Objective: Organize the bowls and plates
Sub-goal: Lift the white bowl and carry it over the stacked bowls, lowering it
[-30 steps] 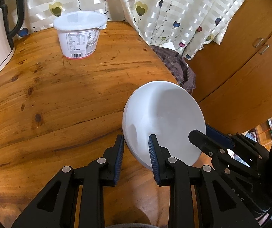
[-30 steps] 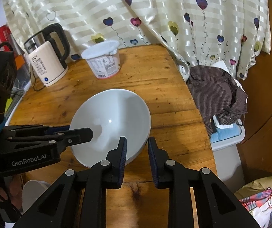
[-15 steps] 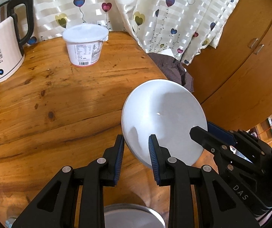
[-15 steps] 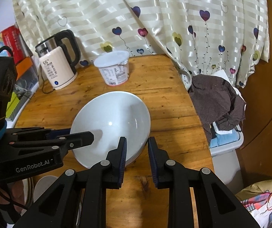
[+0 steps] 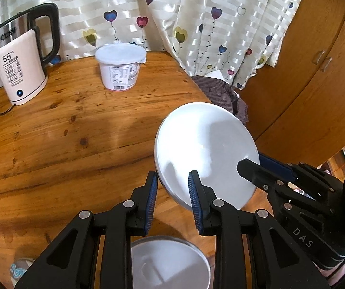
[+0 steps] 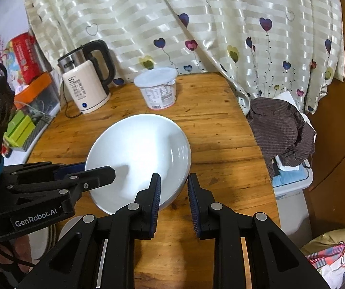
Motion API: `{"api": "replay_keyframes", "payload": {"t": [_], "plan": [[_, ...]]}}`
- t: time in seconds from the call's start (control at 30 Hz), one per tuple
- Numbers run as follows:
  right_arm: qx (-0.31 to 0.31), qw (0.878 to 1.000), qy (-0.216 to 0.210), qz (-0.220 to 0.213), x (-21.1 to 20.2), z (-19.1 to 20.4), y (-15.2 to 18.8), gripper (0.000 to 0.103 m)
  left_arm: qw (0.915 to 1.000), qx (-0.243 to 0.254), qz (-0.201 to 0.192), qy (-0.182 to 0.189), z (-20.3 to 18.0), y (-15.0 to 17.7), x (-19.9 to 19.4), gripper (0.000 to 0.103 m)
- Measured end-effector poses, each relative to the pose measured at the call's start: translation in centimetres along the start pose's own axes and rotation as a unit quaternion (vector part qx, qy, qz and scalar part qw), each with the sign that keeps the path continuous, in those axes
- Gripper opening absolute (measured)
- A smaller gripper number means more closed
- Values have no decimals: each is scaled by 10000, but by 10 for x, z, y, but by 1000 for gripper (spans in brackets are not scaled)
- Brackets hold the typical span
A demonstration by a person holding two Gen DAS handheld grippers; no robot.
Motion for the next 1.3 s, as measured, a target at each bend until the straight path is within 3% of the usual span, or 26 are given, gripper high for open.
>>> {"api": "replay_keyframes", "payload": {"t": [1.3], "plan": [[-344, 9988, -318, 156, -22, 60, 33, 22, 9985, -296, -195, -405, 23, 60, -51, 28]]}}
Point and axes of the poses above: each gripper's, at about its wrist camera, not at the fingertips, and x roughly the way its jaws point, z to its left, y to its underside, the point moved 2 cm from there along x, roughly the way its jaws point, and after that the axes turned 3 degrees about -y, right-handed, at the moved point
